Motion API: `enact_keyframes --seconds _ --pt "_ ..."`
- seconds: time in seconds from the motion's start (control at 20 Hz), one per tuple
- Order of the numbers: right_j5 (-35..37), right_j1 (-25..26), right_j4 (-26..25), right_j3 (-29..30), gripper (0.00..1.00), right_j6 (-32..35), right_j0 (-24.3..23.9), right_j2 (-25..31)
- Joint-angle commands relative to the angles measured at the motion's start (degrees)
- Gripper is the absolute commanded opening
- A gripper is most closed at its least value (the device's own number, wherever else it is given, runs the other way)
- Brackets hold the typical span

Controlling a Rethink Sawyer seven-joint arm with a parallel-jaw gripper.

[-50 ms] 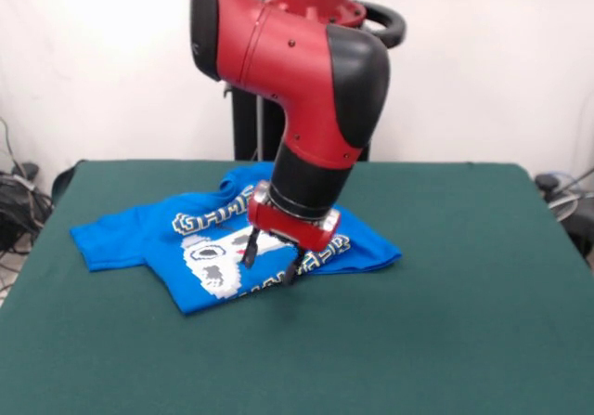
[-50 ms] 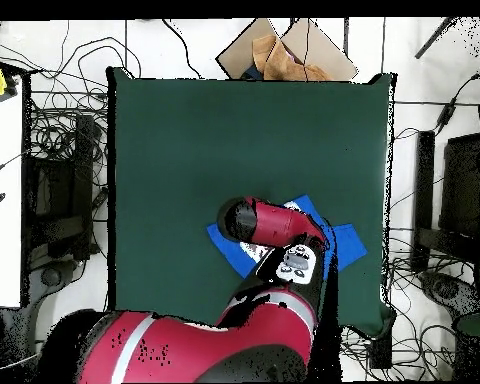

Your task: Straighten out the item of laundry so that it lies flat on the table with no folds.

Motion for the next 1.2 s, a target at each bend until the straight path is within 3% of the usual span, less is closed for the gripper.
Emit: enact_keyframes --seconds 0.05,0.3,0.65,1.2 --pt "2.5 4.9 3.6 -4.2 1.00 12.8 3.3 0.8" --pt "1.4 8.1 3.6 -5.0 1.00 12.8 4.4 -0.8" --pt "14.2 9.2 1.4 -7.7 1.00 11.3 11.1 -10.7" --pt "17.8 10.7 1.1 -10.6 1.00 9.7 10.9 -10.8"
